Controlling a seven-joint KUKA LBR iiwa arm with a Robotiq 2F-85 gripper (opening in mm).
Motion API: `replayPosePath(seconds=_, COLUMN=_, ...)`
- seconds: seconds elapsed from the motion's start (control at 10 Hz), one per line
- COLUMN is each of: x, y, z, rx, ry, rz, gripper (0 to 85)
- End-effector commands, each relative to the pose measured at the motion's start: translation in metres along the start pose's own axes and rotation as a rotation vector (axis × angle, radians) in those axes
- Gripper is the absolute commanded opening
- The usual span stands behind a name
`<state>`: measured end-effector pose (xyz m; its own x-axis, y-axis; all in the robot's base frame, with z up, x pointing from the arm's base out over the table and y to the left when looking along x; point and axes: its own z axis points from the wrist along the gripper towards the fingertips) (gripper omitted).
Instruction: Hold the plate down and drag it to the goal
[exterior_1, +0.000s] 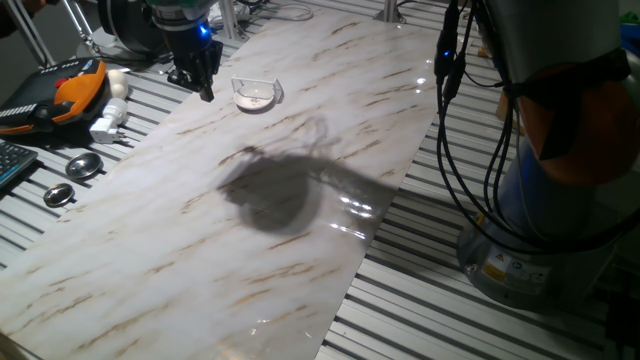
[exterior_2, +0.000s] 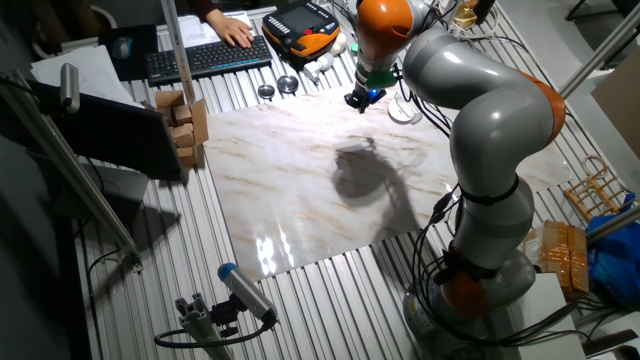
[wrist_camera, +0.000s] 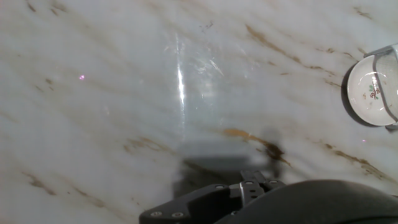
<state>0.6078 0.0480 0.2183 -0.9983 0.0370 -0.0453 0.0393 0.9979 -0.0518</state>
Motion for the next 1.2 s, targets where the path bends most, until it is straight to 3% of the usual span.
replayPosePath(seconds=0.0, x=0.0001, y=-0.0002, z=0.0002, rx=0.001, ry=-0.002, rz=0.000, gripper=0.0)
replayPosePath(seconds=1.1, x=0.0014, y=0.0022, z=0.0011, rx=-0.003, ry=0.003, rz=0.006, gripper=0.0)
